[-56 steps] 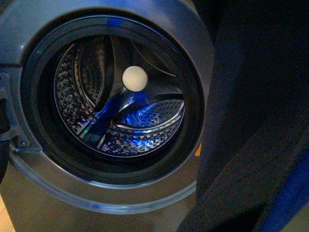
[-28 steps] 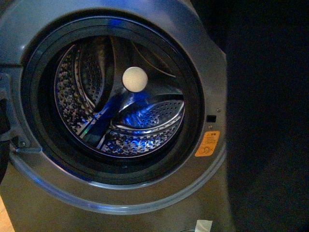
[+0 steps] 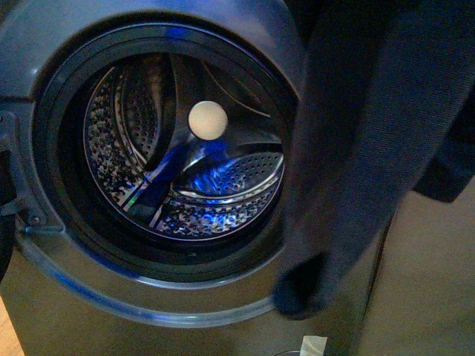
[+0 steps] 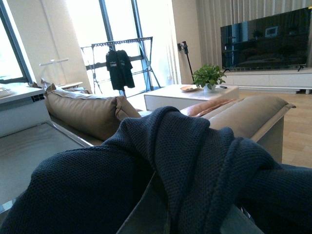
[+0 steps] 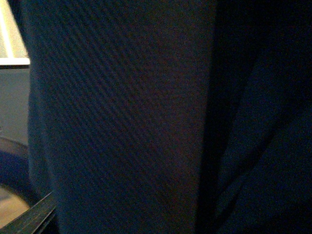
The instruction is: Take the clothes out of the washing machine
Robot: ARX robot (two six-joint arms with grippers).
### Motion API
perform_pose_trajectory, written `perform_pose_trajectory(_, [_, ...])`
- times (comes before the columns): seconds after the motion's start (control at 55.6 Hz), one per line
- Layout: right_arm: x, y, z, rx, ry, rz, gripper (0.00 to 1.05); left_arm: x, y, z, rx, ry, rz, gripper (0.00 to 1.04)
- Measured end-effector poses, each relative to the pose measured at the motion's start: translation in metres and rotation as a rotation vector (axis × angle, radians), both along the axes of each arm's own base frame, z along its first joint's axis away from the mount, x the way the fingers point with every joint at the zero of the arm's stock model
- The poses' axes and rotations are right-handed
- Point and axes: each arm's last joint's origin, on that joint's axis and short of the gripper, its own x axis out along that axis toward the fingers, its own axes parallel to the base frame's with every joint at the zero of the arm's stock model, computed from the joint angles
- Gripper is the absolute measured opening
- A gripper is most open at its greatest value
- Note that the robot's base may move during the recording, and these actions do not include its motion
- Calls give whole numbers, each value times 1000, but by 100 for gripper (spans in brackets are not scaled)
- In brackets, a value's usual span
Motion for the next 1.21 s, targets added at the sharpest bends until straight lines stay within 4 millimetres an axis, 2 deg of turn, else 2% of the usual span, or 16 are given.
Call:
perform_pose_trajectory(0.414, [23,15,6,-56,-86,-79,97,0,0,0,0,0,1,6])
perform_pose_trajectory(0.684, [37,19,7,-53,-135,-190,64,0,0,0,0,0,1,6])
perform_pose_trajectory(0.881, [39,6,12,-62,-222,-289,38,0,0,0,-1,1,0,7])
perform_pose_trajectory(1.007, [41,-10,17,-65,-279,-367,22,0,0,0,-1,-1,0,26])
perform_pose_trajectory(1.097, [42,-31,22,-71,-323,-444,10,0,0,1,-1,-2,-2,39])
perform_pose_trajectory(1.205, [40,-54,27,-82,-351,-516,7,-1,0,1,-1,-3,-4,53])
